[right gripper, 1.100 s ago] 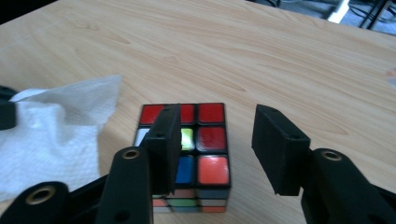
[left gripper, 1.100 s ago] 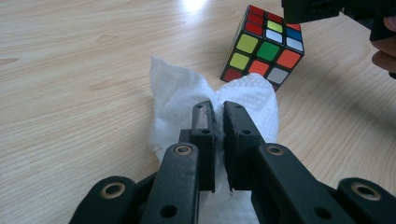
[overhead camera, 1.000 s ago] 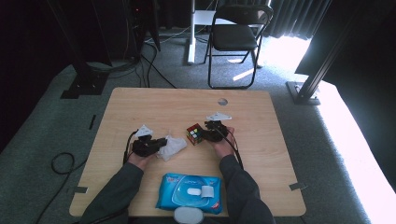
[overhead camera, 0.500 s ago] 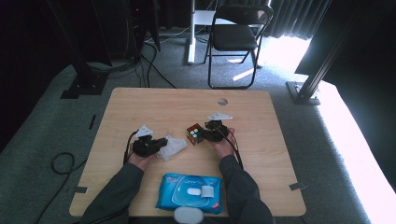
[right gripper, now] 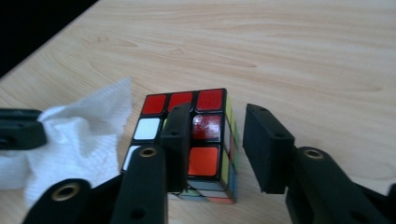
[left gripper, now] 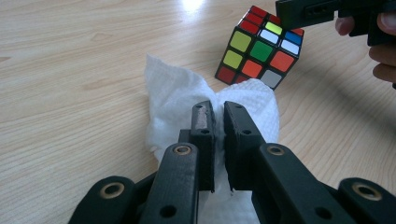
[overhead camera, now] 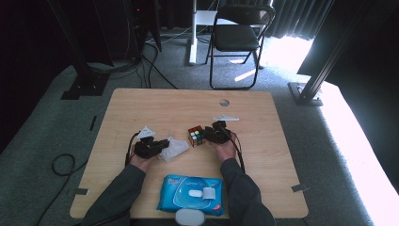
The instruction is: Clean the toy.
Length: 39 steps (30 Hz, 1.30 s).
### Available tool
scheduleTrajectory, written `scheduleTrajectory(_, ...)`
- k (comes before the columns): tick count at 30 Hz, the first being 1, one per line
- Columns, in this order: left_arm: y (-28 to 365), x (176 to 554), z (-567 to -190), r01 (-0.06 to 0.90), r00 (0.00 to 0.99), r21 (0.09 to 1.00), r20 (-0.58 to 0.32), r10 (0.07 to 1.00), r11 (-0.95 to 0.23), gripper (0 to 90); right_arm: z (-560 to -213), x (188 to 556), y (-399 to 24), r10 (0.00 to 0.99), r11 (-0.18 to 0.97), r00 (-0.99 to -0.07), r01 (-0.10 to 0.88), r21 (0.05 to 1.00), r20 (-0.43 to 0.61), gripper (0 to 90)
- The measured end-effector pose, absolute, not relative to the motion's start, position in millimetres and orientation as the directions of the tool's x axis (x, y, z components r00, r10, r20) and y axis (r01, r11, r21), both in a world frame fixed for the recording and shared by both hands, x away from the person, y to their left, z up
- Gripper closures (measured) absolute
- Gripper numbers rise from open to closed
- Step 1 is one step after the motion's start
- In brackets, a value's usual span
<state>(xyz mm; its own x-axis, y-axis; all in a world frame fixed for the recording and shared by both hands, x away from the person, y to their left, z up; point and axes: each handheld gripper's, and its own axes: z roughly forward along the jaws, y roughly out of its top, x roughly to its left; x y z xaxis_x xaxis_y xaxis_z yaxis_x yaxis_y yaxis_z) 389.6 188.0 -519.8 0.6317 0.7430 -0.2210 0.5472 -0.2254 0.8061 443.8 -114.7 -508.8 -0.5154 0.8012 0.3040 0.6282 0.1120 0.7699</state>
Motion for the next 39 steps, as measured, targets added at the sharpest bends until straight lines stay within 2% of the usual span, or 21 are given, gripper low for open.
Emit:
scheduleTrajectory(5,188.2,389.5,-519.5,0.547,0.632,0.806,-0.221,0.743,-0.226,83.2,-511.9,447.4,-119.7,0.771,0.036,-0.481,0.687,0.726,0.417,69.2)
scheduleTrajectory(12,187.6,389.6,-519.7,0.547,0.632,0.806,-0.219,0.743,-0.227,83.2,-514.7,449.9,-123.3,0.751,-0.015,-0.452,0.717,0.697,0.481,68.9)
scheduleTrajectory(19,189.6,389.7,-518.1,0.544,0.631,0.808,-0.217,0.745,-0.225,83.2,-526.8,456.1,-145.1,0.661,-0.188,-0.350,0.779,0.599,0.663,69.6)
scheduleTrajectory(26,187.6,390.0,-519.6,0.546,0.633,0.806,-0.220,0.742,-0.227,83.1,-524.8,451.4,-158.3,0.717,-0.206,-0.318,0.753,0.625,0.620,72.7)
scheduleTrajectory(27,187.1,390.1,-519.9,0.546,0.633,0.806,-0.219,0.742,-0.228,83.1,-525.2,450.7,-159.3,0.729,-0.202,-0.311,0.754,0.625,0.610,80.6)
scheduleTrajectory(29,187.1,390.1,-519.9,0.546,0.633,0.807,-0.220,0.742,-0.226,83.0,-528.6,448.7,-158.8,0.763,-0.170,-0.303,0.757,0.631,0.570,80.9)
scheduleTrajectory(32,187.7,390.0,-519.7,0.546,0.633,0.806,-0.218,0.743,-0.229,83.0,-532.7,442.6,-156.8,0.782,-0.135,-0.326,0.745,0.654,0.532,72.5)
scheduleTrajectory(34,188.6,390.3,-519.2,0.546,0.634,0.806,-0.217,0.742,-0.230,82.9,-530.7,437.7,-154.5,0.792,-0.083,-0.378,0.711,0.698,0.479,62.1)
scheduleTrajectory(39,188.8,390.3,-518.4,0.546,0.633,0.806,-0.218,0.743,-0.228,82.9,-517.1,429.3,-149.1,0.808,0.084,-0.515,0.581,0.809,0.286,39.8)
